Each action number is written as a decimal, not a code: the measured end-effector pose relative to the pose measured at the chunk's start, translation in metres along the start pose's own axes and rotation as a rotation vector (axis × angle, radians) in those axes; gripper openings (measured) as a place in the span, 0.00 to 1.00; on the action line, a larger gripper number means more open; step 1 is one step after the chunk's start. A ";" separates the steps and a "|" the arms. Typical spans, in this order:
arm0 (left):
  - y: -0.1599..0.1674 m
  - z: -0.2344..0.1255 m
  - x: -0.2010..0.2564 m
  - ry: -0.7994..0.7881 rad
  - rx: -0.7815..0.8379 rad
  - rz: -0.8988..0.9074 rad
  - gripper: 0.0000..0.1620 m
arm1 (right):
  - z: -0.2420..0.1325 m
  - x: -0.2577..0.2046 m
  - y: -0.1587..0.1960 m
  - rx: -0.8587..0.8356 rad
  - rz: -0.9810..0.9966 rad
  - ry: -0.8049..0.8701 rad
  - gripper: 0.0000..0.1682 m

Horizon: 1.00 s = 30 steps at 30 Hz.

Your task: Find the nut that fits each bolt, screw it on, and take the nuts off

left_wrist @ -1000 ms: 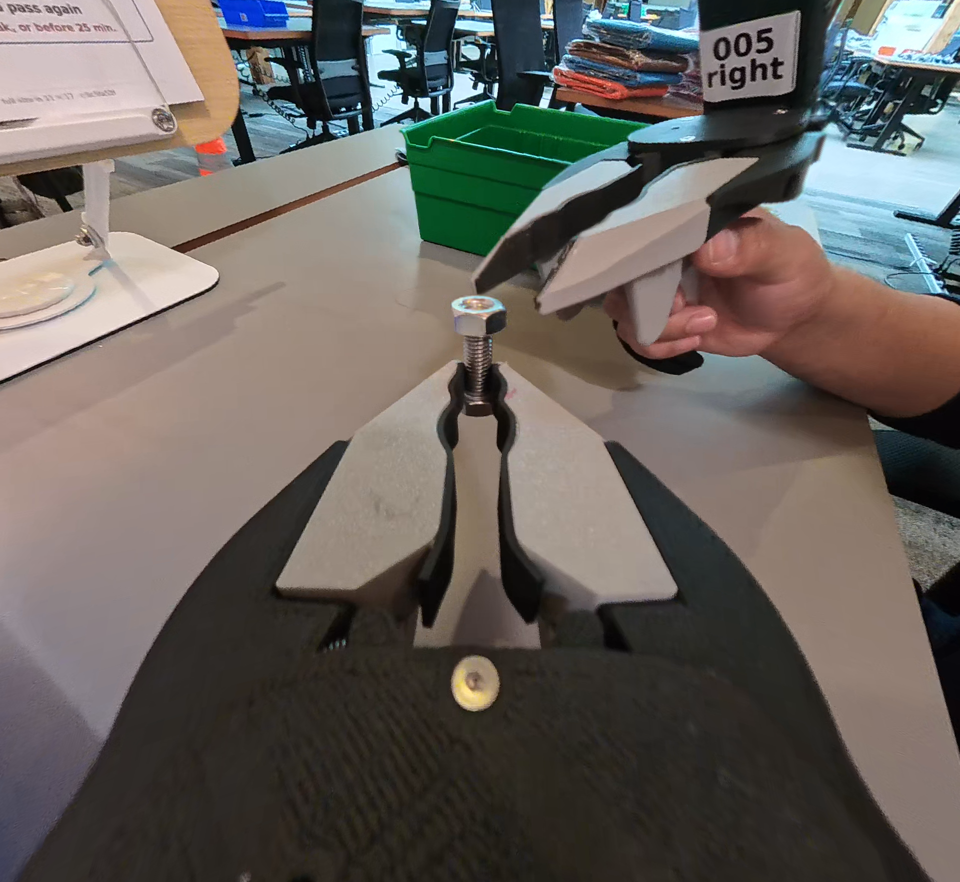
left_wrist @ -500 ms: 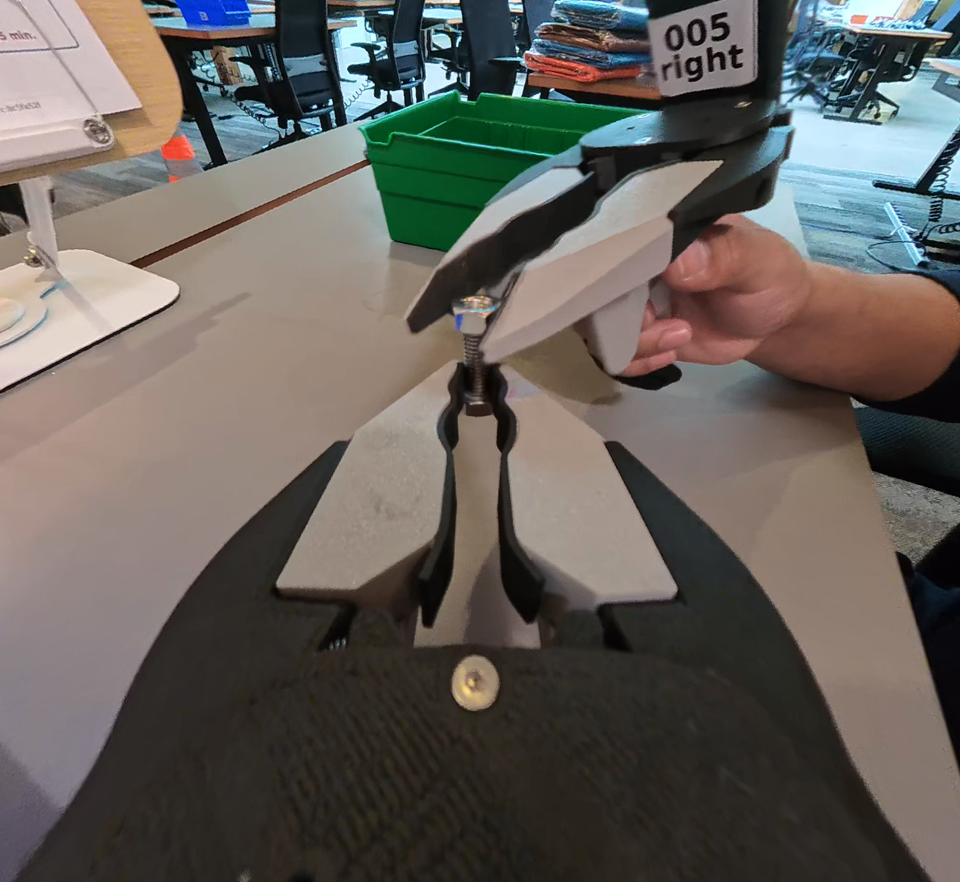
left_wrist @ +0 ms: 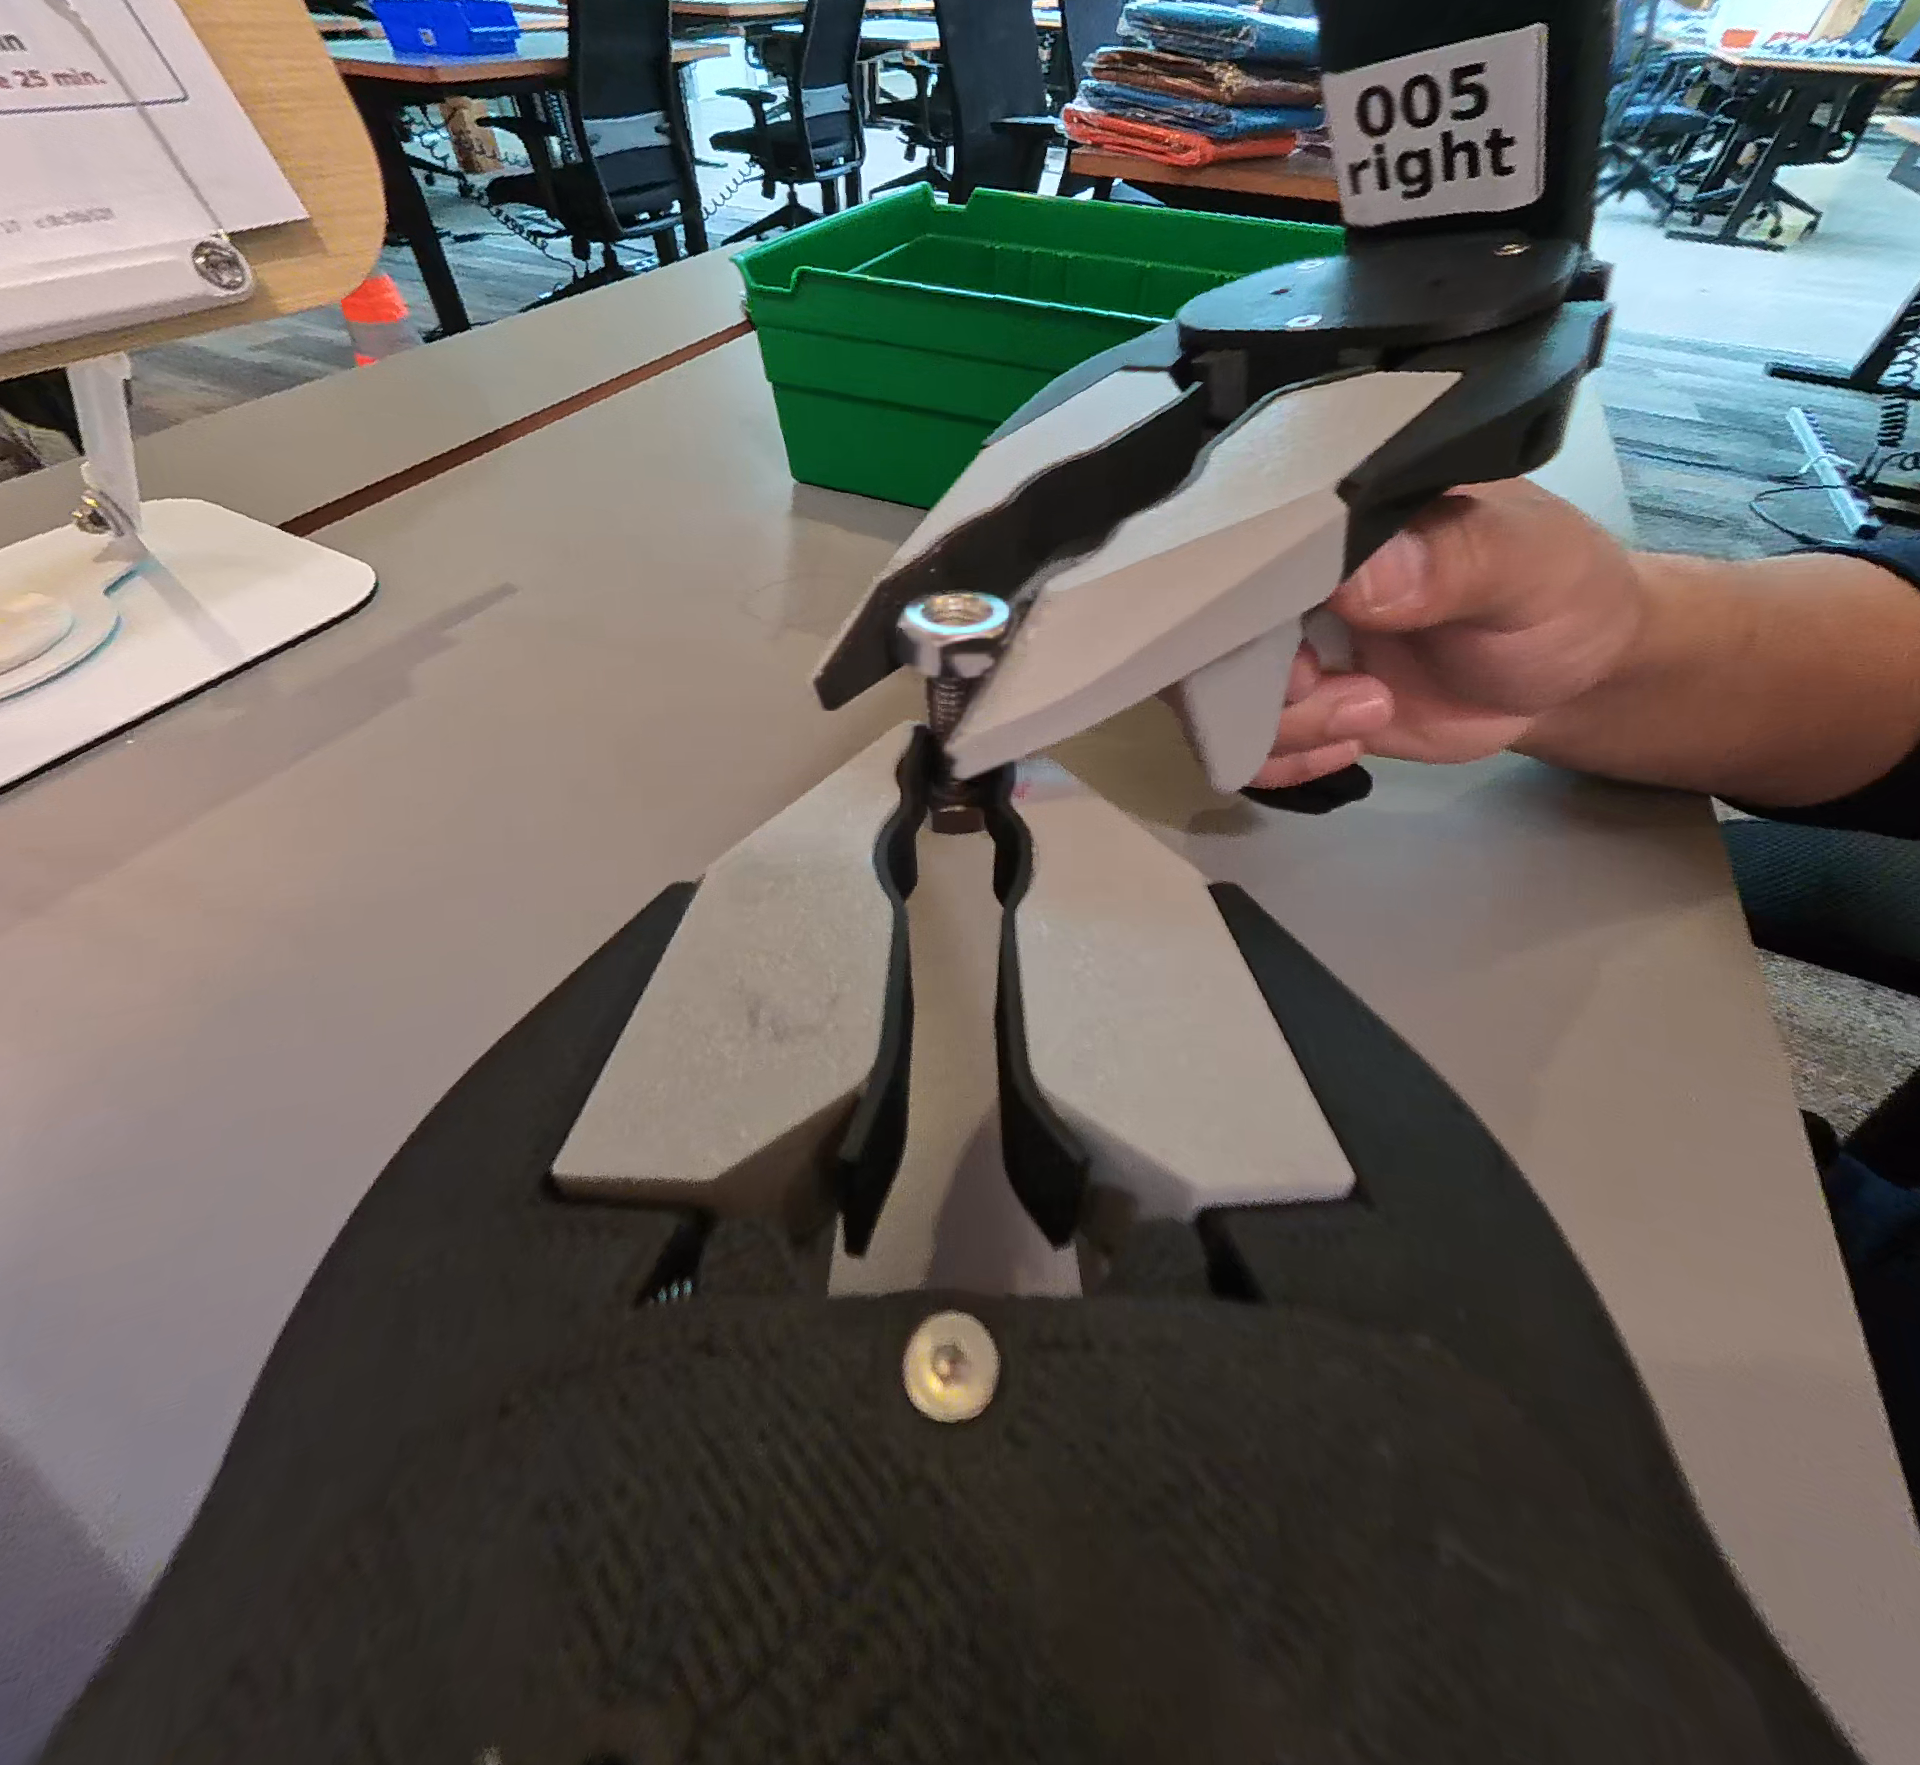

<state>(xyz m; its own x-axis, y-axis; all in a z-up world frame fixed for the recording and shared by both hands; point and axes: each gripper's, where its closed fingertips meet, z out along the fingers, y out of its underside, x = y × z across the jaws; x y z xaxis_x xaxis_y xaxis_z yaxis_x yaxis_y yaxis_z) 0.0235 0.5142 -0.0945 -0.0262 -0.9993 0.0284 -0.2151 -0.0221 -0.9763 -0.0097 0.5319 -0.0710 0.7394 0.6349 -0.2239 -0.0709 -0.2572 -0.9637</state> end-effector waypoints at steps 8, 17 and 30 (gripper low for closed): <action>0.001 0.001 0.001 0.003 -0.004 0.008 0.04 | -0.003 0.006 -0.002 0.000 -0.008 0.016 0.14; 0.000 -0.005 -0.013 -0.044 0.010 -0.034 0.04 | -0.008 0.006 -0.002 0.003 -0.016 0.018 0.14; 0.002 0.005 0.009 0.020 -0.016 0.032 0.04 | 0.000 0.000 0.000 -0.005 -0.033 -0.008 0.10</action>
<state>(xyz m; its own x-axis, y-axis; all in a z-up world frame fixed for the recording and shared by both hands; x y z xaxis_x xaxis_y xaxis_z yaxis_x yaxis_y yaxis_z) 0.0275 0.5052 -0.0974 -0.0529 -0.9986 0.0016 -0.2294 0.0106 -0.9733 -0.0097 0.5317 -0.0713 0.7360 0.6488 -0.1935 -0.0436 -0.2398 -0.9698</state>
